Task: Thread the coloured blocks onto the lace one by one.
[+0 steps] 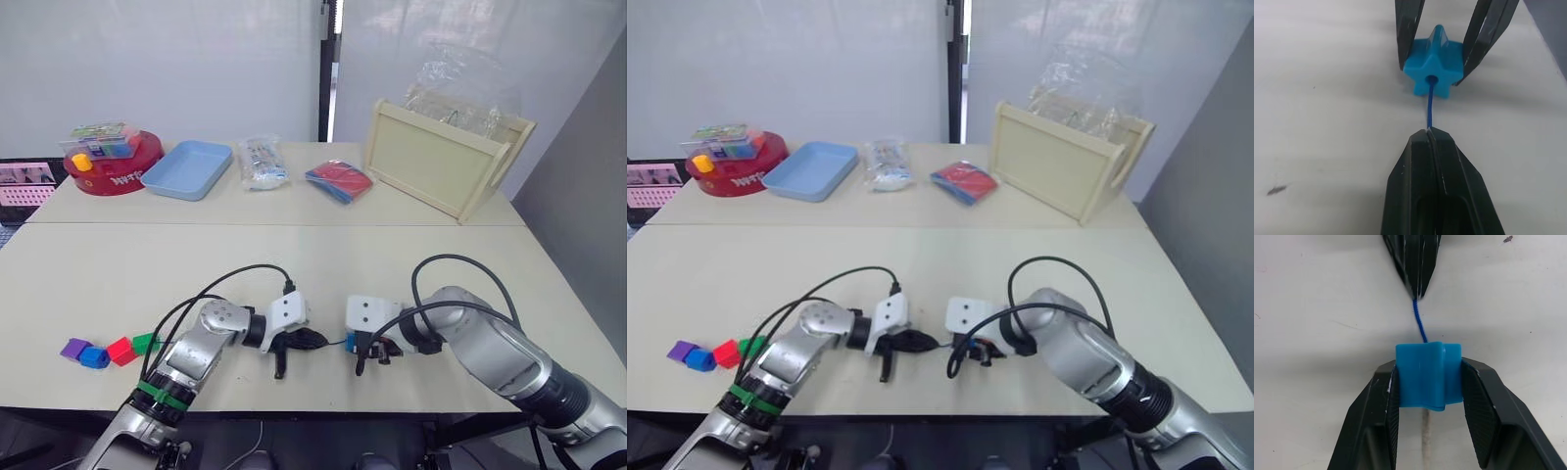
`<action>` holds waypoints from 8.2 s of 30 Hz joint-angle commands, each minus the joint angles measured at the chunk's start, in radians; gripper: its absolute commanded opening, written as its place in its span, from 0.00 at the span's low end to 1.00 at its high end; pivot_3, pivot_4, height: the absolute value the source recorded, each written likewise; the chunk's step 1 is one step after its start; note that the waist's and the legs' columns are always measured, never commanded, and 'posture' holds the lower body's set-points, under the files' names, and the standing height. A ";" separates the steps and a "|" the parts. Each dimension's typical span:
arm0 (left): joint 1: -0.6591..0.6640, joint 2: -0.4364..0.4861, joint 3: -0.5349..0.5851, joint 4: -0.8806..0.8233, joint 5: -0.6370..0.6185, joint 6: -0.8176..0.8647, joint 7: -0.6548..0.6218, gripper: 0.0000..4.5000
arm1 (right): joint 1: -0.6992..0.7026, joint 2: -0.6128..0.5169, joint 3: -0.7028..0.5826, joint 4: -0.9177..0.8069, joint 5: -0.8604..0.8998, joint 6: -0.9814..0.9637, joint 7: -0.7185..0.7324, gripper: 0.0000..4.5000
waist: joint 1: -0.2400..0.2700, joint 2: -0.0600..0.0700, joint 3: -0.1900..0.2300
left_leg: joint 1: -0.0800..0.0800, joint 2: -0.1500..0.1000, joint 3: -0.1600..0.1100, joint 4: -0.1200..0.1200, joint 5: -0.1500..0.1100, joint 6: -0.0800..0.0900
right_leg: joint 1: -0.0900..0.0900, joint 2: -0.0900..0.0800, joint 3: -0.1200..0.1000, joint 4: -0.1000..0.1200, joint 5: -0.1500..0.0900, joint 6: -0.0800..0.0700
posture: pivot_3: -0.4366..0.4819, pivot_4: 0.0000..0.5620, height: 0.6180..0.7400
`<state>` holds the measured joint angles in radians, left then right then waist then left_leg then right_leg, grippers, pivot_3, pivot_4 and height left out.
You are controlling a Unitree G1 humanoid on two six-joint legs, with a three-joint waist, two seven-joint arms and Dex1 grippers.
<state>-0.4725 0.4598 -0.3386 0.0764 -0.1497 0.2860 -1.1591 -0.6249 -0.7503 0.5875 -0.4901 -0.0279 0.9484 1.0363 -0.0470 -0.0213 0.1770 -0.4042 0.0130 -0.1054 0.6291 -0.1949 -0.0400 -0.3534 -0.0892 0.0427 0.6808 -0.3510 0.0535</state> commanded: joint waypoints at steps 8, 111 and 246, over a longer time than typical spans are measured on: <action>-0.048 -0.064 -0.004 0.025 -0.006 -0.014 0.011 0.00 | 0.021 0.007 0.040 0.012 0.004 0.002 -0.004 0.29 | -0.001 0.000 0.000 | 0.000 0.000 0.000 0.000 0.000 0.000 | 0.000 0.000 0.000 0.000 0.000 0.000 | 0.48 0.27 1.00; 0.357 0.583 0.512 0.149 -0.165 -0.261 -0.250 0.90 | -0.015 0.033 -0.132 0.324 0.060 -0.432 0.101 0.00 | 0.001 0.004 0.003 | -0.004 0.001 0.002 -0.003 0.000 0.000 | -0.007 0.000 0.001 0.001 0.000 0.000 | 0.48 0.27 1.00; 0.560 0.698 1.209 0.507 -0.311 -0.043 -0.243 1.00 | 0.126 -0.136 -0.739 0.552 0.401 -0.383 0.186 1.00 | -0.021 0.003 0.004 | -0.010 0.002 0.005 -0.001 0.000 0.001 | -0.019 -0.001 0.000 0.014 0.000 0.000 | 0.48 0.27 1.00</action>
<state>0.0731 1.1580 0.7905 0.5569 -0.4366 0.2283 -1.4621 -0.5101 -0.8654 -0.0950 0.0732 0.3394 0.5727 1.2218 -0.0678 -0.0182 0.1806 -0.4139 0.0150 -0.1009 0.6281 -0.1953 -0.0394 -0.3721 -0.0903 0.0431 0.6944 -0.3511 0.0531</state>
